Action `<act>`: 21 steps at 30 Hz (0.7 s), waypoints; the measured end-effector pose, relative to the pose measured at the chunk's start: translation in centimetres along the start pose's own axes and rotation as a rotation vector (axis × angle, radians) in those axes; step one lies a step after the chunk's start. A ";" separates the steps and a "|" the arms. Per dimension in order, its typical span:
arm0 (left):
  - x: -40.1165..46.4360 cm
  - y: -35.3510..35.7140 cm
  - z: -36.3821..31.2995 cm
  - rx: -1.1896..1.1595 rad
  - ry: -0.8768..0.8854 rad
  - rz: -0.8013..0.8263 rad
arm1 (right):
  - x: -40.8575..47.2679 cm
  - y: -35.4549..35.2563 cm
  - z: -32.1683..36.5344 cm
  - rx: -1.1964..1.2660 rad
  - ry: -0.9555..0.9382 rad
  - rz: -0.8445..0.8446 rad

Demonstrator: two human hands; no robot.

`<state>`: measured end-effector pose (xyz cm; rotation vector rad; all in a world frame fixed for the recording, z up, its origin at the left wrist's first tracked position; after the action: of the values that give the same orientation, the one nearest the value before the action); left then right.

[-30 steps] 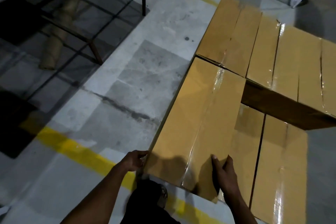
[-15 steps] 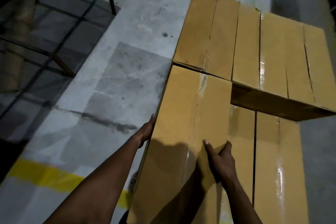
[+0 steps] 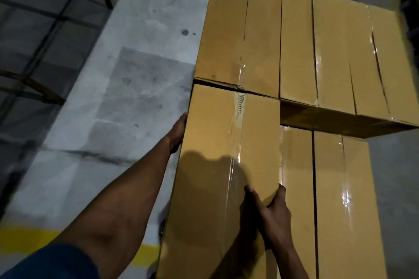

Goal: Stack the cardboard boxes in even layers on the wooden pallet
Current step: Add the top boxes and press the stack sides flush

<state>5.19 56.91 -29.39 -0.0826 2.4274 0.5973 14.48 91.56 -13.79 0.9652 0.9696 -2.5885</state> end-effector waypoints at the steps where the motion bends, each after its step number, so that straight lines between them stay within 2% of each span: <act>1: 0.6 0.0 -0.7 0.019 -0.002 0.006 | 0.1 0.0 -0.1 0.006 0.000 0.003; 9: 2.8 0.1 -4.0 0.099 0.028 0.033 | 0.2 0.1 -0.2 0.026 -0.040 0.007; 15: -2.7 0.2 0.8 0.114 -0.067 -0.007 | -0.1 0.0 0.4 0.010 -0.052 0.035; 21: -13.3 1.7 9.0 0.070 -0.158 -0.061 | -0.6 -0.4 1.1 -0.002 -0.032 0.111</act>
<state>20.58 61.23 -27.15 -0.0764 2.2813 0.4729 14.24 91.14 -12.56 0.9468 0.8846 -2.5036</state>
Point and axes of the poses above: each hand's wrist, its own x-axis towards the middle knuckle, its own y-axis out of the palm, z = x × y, the point moved 8 cm from there along x, towards the middle knuckle, and after that the axes turned 10 degrees about z, right-handed, at the moved point
